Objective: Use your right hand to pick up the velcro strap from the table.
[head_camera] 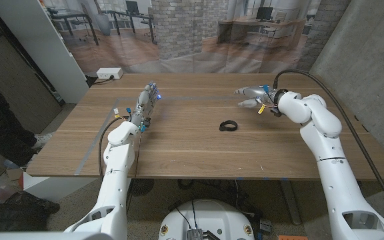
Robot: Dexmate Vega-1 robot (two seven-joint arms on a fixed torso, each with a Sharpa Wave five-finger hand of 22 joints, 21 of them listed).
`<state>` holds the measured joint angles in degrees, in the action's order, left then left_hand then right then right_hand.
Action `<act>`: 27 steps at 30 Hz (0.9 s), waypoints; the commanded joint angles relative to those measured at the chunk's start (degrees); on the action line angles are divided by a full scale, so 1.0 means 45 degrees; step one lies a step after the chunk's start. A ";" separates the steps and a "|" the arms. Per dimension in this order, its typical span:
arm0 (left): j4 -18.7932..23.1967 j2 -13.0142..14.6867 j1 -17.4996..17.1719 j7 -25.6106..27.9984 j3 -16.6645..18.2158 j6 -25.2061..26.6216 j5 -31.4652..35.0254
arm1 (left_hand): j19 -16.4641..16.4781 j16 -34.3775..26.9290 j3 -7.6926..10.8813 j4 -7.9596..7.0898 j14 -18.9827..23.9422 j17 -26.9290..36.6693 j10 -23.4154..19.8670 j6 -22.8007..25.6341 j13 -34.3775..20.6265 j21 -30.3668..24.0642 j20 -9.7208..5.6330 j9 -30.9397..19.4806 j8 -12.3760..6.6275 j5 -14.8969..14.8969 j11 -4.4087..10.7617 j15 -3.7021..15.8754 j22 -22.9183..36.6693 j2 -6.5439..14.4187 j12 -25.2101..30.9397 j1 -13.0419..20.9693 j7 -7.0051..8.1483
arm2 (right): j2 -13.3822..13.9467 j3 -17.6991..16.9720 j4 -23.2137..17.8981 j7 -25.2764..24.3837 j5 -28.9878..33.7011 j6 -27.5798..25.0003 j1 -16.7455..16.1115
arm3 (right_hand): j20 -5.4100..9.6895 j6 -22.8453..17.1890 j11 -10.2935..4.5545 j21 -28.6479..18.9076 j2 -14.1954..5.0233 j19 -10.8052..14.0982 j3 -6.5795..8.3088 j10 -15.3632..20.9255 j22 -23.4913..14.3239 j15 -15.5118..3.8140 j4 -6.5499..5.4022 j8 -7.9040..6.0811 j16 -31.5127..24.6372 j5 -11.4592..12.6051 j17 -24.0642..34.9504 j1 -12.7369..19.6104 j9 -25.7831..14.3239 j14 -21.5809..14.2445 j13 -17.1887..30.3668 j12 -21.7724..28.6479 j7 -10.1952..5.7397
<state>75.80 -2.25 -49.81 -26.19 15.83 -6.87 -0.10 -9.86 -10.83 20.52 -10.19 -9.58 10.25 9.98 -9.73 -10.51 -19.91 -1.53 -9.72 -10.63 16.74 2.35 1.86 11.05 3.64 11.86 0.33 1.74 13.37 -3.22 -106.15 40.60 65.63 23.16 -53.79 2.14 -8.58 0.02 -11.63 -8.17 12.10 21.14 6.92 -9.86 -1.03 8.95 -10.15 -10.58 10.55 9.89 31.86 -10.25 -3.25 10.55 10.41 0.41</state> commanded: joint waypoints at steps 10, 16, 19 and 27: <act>0.0059 -0.0019 -0.0055 0.0019 0.0022 -0.0019 0.0000 | -0.0297 0.0016 -0.0034 -0.0016 -0.1936 0.0046 0.0493 -0.0424 -0.0023 0.0024 0.0002 -0.0066 -0.0029 0.0082 -0.0013 0.0109 0.0031 0.1132 0.0000 0.0105 0.0086 | 0.0111 0.0291 -0.0106 0.0430 0.0509 -0.0124 -0.0031 | 0.0200 0.0054 0.0054 0.0028 -0.0001 -0.0016 0.0076 0.0005 -0.0046 -0.0051 0.0127 -0.0072 0.0014 0.0053 0.0026 0.0305 -0.0077 -0.0018 0.0018 0.0023 -0.0065; 0.0106 -0.0014 -0.0081 0.0031 0.0032 0.0018 -0.0008 | -0.0295 0.0020 -0.0042 -0.0015 -0.1941 0.0045 0.0490 -0.0415 -0.0023 0.0033 -0.0003 -0.0066 -0.0025 0.0085 -0.0013 0.0109 0.0030 0.1131 -0.0001 0.0108 0.0073 | 0.0092 0.0356 -0.0081 0.0532 0.0554 -0.0144 -0.0012 | 0.0189 0.0038 0.0041 0.0026 0.0007 -0.0007 0.0089 0.0011 -0.0045 -0.0058 0.0138 -0.0093 0.0006 0.0049 0.0025 0.0363 -0.0079 -0.0026 0.0019 0.0036 -0.0091; 0.0108 -0.0002 -0.0086 0.0017 0.0031 0.0020 -0.0011 | -0.0294 0.0020 -0.0044 -0.0014 -0.1936 0.0045 0.0487 -0.0412 -0.0023 0.0037 0.0003 -0.0067 -0.0023 0.0086 -0.0019 0.0109 0.0030 0.1134 -0.0001 0.0110 0.0068 | 0.0129 0.0400 -0.0070 0.0527 0.0605 -0.0095 -0.0022 | 0.0195 0.0025 0.0023 0.0018 0.0013 0.0016 0.0096 0.0007 -0.0045 -0.0053 0.0143 -0.0105 -0.0003 0.0047 0.0025 0.0396 -0.0080 -0.0045 0.0019 0.0040 -0.0081; 0.0122 -0.0001 -0.0098 0.0020 0.0041 0.0018 -0.0025 | -0.0295 0.0020 -0.0049 -0.0012 -0.1931 0.0043 0.0498 -0.0399 -0.0023 0.0049 0.0006 -0.0067 -0.0018 0.0090 -0.0020 0.0098 0.0028 0.1141 -0.0010 0.0116 0.0073 | 0.0136 0.0495 -0.0107 0.0570 0.0764 -0.0107 -0.0065 | 0.0141 -0.0106 0.0051 -0.0005 0.0041 0.0087 0.0116 0.0050 -0.0043 -0.0005 0.0164 -0.0172 -0.0047 0.0033 0.0025 0.0513 -0.0084 -0.0162 0.0019 0.0071 -0.0041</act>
<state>76.15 -2.28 -50.12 -26.11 15.94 -6.88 -0.11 -9.86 -10.83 20.52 -10.19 -9.58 10.25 9.98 -9.73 -10.51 -19.69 -1.53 -9.72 -10.63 16.74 2.35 1.86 11.05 3.95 11.86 0.64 1.74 13.87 -1.60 -106.49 42.81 68.10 22.74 -53.90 2.14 -8.29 0.03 -11.63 -7.92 12.11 21.60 6.93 -9.87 -1.24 9.41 -10.42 -10.58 10.55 9.89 33.31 -10.55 -3.48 10.54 10.41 0.11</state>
